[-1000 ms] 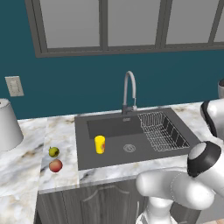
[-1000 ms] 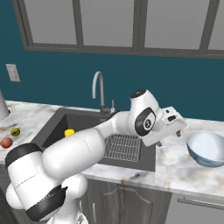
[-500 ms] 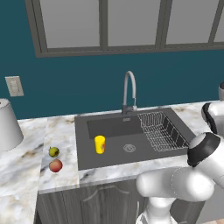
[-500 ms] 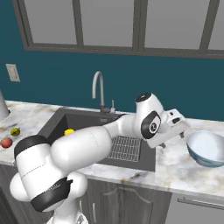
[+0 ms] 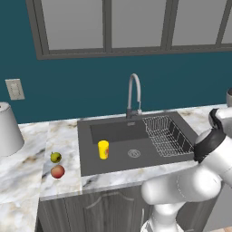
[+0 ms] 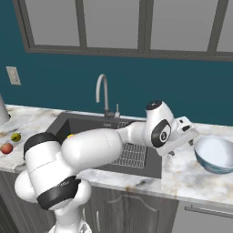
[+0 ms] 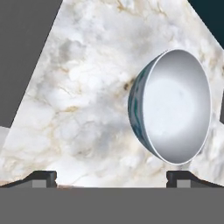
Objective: Remove the pear and peach from the sink. Then move the bowl and cup from the counter to the sink for washing.
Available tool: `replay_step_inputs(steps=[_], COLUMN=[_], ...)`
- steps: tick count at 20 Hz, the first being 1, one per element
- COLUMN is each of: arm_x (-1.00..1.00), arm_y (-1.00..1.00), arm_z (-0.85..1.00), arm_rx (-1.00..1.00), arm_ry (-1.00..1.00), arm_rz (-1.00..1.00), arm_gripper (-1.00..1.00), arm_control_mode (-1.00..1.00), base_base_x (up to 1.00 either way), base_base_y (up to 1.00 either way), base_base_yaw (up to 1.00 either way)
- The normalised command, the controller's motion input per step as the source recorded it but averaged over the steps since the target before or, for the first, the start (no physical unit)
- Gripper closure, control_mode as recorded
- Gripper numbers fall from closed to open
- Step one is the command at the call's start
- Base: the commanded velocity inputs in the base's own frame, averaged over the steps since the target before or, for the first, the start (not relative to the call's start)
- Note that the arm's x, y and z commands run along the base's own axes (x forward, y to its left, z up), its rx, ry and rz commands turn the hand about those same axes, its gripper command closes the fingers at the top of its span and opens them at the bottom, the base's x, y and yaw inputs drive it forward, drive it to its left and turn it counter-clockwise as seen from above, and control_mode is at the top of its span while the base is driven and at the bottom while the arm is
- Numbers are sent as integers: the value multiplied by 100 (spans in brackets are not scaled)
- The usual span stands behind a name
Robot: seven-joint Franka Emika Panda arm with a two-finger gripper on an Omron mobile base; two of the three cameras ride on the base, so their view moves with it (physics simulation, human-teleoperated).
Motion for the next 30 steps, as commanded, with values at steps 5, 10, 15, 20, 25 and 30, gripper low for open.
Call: replay_step_inputs(steps=[5, 10, 15, 20, 25, 30], arm_x=[16, 19, 16, 15, 14, 15], arm_y=[-13, -14, -15, -14, -13, -14], arm_z=[-15, -14, -15, -13, -10, -11], arm_rx=[0, 0, 1, 0, 0, 1], arm_ry=[0, 0, 0, 0, 0, 0], arm_rz=[3, 2, 0, 0, 0, 0], arm_gripper=[-100, -100, -100, -100, -100, -100], arm_control_mode=[-100, -100, -100, -100, -100, -100], base_base_x=[0, 0, 0, 0, 0, 0], base_base_y=[0, 0, 0, 0, 0, 0], base_base_yaw=[0, 0, 0, 0, 0, 0])
